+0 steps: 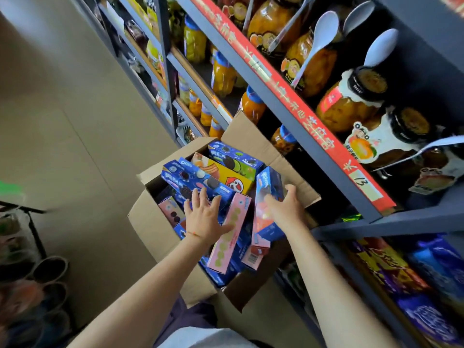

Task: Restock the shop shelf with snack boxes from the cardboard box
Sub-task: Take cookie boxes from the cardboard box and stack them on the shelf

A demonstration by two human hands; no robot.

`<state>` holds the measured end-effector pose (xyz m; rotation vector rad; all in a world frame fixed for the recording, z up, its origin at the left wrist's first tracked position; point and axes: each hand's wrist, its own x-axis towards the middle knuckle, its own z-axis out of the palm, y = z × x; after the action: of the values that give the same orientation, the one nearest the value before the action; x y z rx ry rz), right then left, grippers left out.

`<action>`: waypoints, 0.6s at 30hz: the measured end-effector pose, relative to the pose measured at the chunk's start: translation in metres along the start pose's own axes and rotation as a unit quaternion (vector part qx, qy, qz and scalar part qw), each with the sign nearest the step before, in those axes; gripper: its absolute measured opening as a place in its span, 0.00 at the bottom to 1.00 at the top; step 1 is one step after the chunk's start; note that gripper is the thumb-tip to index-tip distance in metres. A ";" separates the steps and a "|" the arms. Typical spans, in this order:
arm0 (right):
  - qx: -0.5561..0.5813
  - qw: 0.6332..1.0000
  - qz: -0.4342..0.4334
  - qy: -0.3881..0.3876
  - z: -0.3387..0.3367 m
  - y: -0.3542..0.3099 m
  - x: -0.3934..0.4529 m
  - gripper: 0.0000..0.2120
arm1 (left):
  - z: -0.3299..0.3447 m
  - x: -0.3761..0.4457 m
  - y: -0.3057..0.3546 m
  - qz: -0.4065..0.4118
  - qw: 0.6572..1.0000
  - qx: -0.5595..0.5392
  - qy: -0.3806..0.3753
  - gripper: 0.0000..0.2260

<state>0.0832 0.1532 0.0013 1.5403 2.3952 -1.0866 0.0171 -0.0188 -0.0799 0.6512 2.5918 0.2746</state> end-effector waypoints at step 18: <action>0.349 0.903 -0.248 -0.042 -0.268 0.131 -0.144 0.23 | -0.093 -0.170 0.279 0.225 0.641 -0.715 -0.168 0.38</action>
<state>0.3383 0.2373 0.1951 0.9405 2.5401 -2.2525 0.2181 0.1326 0.1476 0.5387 1.0888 1.8479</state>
